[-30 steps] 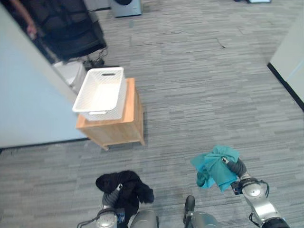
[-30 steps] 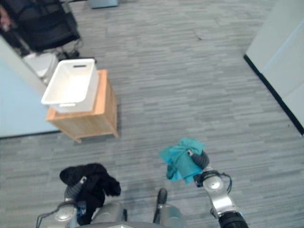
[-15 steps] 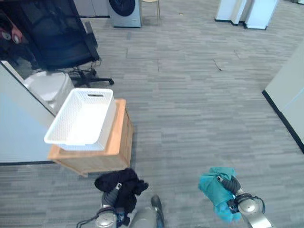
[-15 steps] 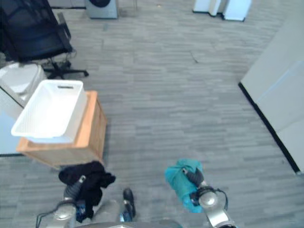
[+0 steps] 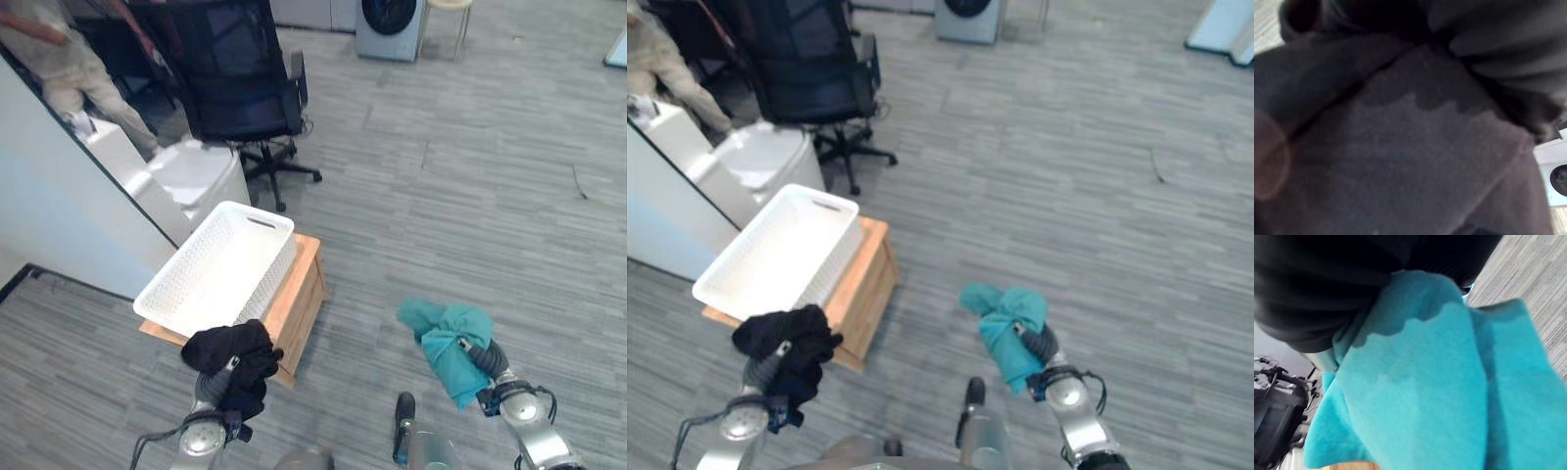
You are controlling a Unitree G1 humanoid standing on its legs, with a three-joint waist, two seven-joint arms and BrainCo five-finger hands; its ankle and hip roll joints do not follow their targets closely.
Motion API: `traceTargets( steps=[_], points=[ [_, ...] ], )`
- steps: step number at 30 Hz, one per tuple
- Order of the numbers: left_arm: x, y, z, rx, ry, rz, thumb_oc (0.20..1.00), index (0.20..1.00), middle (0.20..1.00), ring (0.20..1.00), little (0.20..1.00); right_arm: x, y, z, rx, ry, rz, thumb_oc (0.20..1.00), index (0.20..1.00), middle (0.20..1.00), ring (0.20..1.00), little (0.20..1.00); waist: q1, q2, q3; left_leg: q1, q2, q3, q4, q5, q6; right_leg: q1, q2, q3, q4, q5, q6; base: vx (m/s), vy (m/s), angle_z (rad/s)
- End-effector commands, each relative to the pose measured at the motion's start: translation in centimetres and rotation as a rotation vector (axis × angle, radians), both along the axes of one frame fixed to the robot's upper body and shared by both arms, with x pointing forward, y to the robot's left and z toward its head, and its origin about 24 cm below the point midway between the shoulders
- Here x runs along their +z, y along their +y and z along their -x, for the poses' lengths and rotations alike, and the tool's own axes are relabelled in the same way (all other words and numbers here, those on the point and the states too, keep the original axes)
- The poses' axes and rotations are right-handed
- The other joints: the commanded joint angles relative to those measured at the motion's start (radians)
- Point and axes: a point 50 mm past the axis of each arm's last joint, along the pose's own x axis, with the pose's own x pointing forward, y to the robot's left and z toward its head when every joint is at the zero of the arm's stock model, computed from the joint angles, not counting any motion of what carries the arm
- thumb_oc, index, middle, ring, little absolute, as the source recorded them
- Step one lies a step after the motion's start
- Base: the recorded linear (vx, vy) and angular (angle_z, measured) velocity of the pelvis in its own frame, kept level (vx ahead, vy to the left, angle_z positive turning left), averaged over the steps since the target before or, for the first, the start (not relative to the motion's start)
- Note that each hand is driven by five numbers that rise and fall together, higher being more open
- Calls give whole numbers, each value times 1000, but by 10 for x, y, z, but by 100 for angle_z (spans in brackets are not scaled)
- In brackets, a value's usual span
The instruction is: Tidy up the quilt and then pick up the clothes from the bed and put them into the laundry hamper.
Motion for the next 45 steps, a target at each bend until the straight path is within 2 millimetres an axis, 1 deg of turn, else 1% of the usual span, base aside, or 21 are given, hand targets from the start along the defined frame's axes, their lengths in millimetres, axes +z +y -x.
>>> traceTargets(
  steps=[1,3,4,5,7,9,10,12,16,17,18,20,24,28,32,36,39,42,43,44,45],
  points=[
    [46,-5,-47,-79,-274,-61,200,200,200,200,200,28,-15,-14,21,-149,26,200,200,200,200,200,-68,73,33,277,219,-162,-143,81,-81,202,-29,-27,-325,20,182,237,-366,315],
    [45,-16,-50,-92,-281,-6,200,200,200,200,200,34,-21,-17,30,-167,63,200,200,200,200,200,-61,67,50,155,243,-76,31,176,-72,275,-45,-111,-338,-4,138,205,-394,364],
    [50,-21,-53,-116,-310,6,200,200,200,200,200,40,-26,-20,18,-189,89,200,200,200,200,200,-46,57,62,92,272,73,110,187,-61,352,-56,-186,-378,-28,116,165,-415,238],
    [50,-20,-52,-122,-311,-1,200,200,200,200,200,45,-29,-24,27,-203,107,200,200,200,200,200,-37,59,67,62,267,142,123,163,-55,385,-57,-225,-395,-41,111,135,-360,120],
    [48,-19,-49,-121,-298,-1,200,200,200,200,200,56,-30,-33,49,-232,135,200,200,200,200,200,-15,63,66,6,217,222,116,128,-40,418,-59,-260,-398,-68,103,134,-220,132],
    [45,-18,-45,-122,-278,1,200,200,200,200,200,60,-33,-34,43,-247,142,200,200,200,200,200,-8,68,60,-24,194,286,78,133,-34,440,-57,-303,-398,-85,102,153,-147,36],
    [40,-17,-39,-128,-248,1,200,200,200,200,200,66,-37,-36,31,-269,151,200,200,200,200,200,2,79,46,-42,183,401,8,160,-27,473,-47,-357,-396,-114,98,241,-88,9],
    [33,-12,-29,-128,-192,-3,200,200,200,200,200,72,-43,-36,4,-293,163,200,200,200,200,200,13,98,28,-11,173,443,-73,175,-25,526,-35,-413,-360,-160,99,319,-48,145],
    [24,-6,-17,-117,-126,-9,200,200,200,200,200,68,-40,-32,-9,-280,148,200,200,200,200,200,2,96,15,103,106,386,-237,173,18,483,-75,-448,-136,-160,134,172,107,113],
    [24,-1,-18,-125,-103,-31,200,200,200,200,200,65,-39,-31,-26,-274,137,200,200,200,200,200,-23,95,39,146,101,397,-290,190,45,410,-128,-448,48,-76,174,114,114,114],
    [27,0,-22,-132,-109,-52,200,200,200,200,200,64,-36,-30,-33,-278,121,200,200,200,200,200,-45,99,53,167,112,380,-302,187,45,353,-129,-403,138,-29,188,67,53,111],
    [31,4,-26,-139,-122,-81,200,200,200,200,200,64,-34,-31,-51,-292,92,200,200,200,200,200,-61,96,65,182,125,350,-309,182,38,278,-123,-312,197,-34,195,116,-68,102],
    [41,4,-38,-146,-172,-81,200,200,200,200,200,67,-31,-32,-73,-320,47,200,200,200,200,200,-89,72,57,180,158,297,-312,181,-12,281,-149,-235,-95,-71,164,184,-260,41],
    [42,4,-44,-144,-181,-86,200,200,200,200,200,62,-31,-29,-99,-313,17,200,200,200,200,200,-130,56,37,204,187,223,-319,157,-49,253,-127,-40,-312,-5,188,227,-311,53],
    [38,7,-37,-124,-165,-94,200,200,200,200,200,66,-21,-34,-54,-331,19,200,200,200,200,200,-112,45,29,235,226,258,-314,166,-85,261,-158,-130,-334,23,203,119,-295,19],
    [30,3,-28,-113,-143,-60,200,200,200,200,200,65,-19,-35,-30,-323,26,200,200,200,200,200,-109,62,15,247,295,275,-311,198,-125,285,-111,-128,-341,-6,195,124,-253,-31],
    [21,-17,-26,-144,-128,14,200,200,200,200,200,63,-21,-34,-4,-304,48,200,200,200,200,200,-121,103,7,241,366,282,-262,263,-157,337,-38,-154,-379,-39,157,118,-234,-40],
    [6,-30,-23,-173,-62,61,200,200,200,200,200,50,-24,-27,-11,-236,32,200,200,200,200,200,-127,111,9,224,401,275,-153,328,-161,385,6,-164,-394,-63,120,92,-179,-29],
    [7,-30,-24,-173,-63,61,200,200,200,200,200,50,-25,-28,-12,-237,32,200,200,200,200,200,-128,111,9,220,402,273,-153,332,-160,382,7,-165,-395,-59,118,187,-196,-14],
    [0,-41,-26,-190,-36,100,200,200,200,200,200,43,-28,-25,-18,-191,39,200,200,200,200,200,-125,96,13,178,319,224,-110,275,-119,409,10,-170,-399,-76,96,141,-121,-9],
    [1,-40,-26,-190,-37,100,200,200,200,200,200,43,-28,-25,-18,-192,38,200,200,200,200,200,-127,93,10,171,315,223,-109,278,-116,404,6,-171,-400,-72,96,222,-159,3]
  ],
)
